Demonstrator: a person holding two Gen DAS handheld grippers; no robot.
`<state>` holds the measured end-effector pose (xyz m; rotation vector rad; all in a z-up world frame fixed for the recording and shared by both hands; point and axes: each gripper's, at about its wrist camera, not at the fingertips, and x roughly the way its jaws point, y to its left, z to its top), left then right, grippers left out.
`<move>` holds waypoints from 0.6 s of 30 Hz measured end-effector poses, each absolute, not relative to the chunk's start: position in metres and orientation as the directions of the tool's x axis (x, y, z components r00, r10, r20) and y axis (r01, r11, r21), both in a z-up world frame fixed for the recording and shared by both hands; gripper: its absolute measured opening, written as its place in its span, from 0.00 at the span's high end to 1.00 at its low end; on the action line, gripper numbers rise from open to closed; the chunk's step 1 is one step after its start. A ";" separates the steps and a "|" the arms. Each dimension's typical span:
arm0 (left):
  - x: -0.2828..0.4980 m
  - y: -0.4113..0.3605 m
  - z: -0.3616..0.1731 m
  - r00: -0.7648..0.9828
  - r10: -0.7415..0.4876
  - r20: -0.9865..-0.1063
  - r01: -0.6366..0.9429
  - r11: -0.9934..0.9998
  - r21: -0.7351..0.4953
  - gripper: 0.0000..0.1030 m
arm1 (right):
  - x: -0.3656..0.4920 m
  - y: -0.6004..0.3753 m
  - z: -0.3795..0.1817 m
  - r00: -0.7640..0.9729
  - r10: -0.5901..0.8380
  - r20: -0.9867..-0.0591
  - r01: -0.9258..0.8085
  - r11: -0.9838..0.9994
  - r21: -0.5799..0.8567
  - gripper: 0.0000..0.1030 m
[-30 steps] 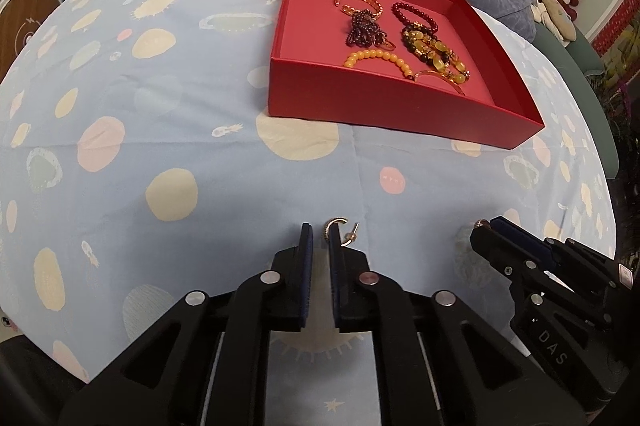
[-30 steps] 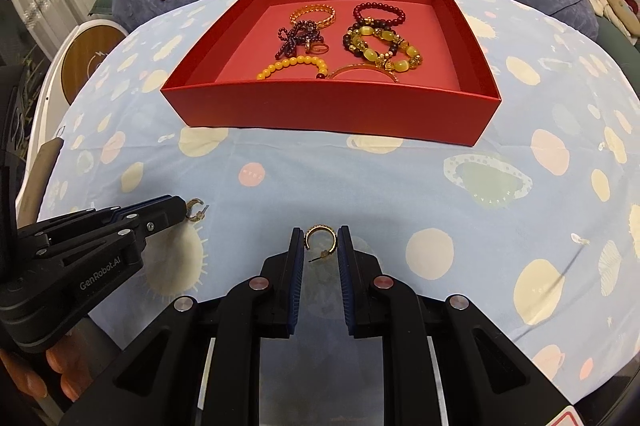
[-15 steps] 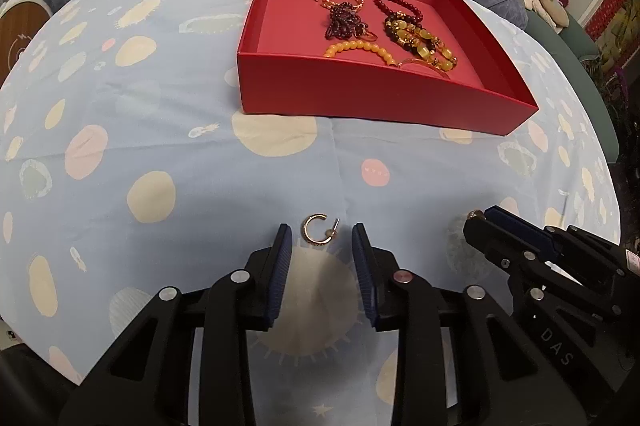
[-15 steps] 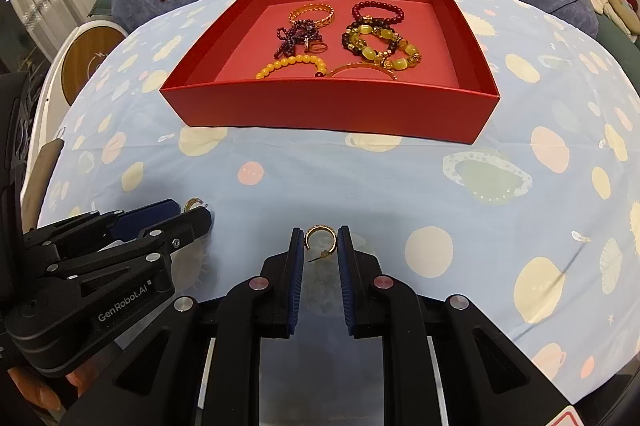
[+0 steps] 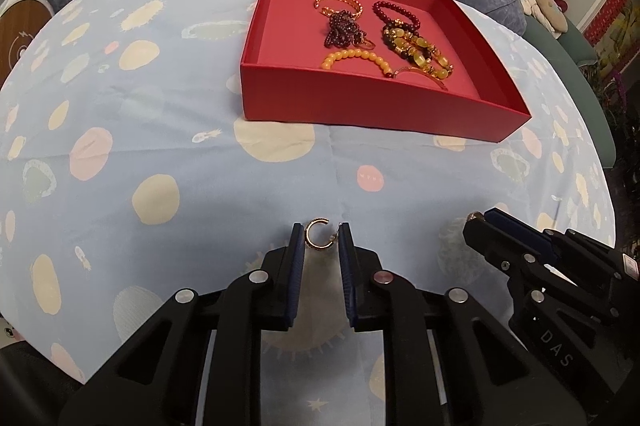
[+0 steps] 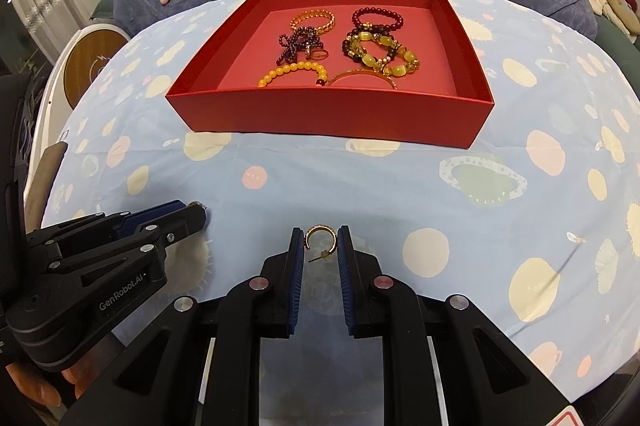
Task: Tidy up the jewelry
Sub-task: 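Carry both earrings into the red box and open both tools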
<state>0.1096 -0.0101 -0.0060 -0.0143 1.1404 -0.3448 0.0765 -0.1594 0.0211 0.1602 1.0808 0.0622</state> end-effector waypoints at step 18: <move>0.169 -0.047 0.085 0.488 -0.343 -0.802 0.333 0.923 -0.192 0.83 | 0.141 -0.183 0.103 0.615 0.135 -0.777 0.018 0.983 0.185 0.85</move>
